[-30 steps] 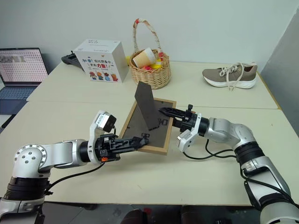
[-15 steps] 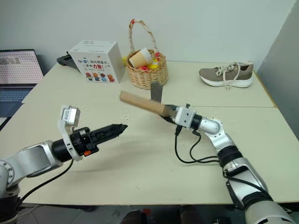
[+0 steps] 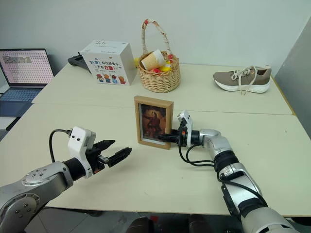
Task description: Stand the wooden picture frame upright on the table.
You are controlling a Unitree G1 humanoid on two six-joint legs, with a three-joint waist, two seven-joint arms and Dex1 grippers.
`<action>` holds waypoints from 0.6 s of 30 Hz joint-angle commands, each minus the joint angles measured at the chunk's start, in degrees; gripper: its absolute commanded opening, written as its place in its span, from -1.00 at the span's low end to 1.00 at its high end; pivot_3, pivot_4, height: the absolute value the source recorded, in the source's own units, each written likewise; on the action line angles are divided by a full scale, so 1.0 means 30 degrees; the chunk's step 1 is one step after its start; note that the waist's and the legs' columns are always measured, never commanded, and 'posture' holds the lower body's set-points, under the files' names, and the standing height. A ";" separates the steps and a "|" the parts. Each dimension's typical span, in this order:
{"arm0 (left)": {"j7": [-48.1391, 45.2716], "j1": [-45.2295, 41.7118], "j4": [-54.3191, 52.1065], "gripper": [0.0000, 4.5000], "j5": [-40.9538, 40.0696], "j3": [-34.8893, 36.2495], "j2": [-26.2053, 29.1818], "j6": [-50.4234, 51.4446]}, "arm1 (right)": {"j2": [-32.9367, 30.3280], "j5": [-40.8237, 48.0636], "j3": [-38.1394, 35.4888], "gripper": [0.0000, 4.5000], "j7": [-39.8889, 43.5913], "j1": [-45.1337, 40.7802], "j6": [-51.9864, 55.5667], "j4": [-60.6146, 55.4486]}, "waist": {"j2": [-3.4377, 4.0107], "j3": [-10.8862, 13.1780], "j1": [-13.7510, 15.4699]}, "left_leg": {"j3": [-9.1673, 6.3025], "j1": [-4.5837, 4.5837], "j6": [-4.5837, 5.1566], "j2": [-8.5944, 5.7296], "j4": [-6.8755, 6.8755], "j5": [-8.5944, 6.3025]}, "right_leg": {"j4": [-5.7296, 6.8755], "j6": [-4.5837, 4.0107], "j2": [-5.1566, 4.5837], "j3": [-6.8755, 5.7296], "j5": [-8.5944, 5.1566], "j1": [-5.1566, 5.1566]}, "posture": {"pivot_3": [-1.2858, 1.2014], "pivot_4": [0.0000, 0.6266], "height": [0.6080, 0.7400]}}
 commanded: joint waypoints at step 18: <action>-0.9827 -0.6377 0.6315 1.00 -0.0358 0.2303 0.4594 0.3178 | -0.9622 0.4878 -0.4799 0.98 -0.1277 0.6716 0.9774 -1.9997 | -0.0005 0.0036 -0.0427 | -0.0043 0.0052 0.0007 0.0036 -0.0032 -0.0007 | 0.0015 -0.0006 0.0082 0.0009 -0.0011 0.0018 | 0.03 -0.52 1.00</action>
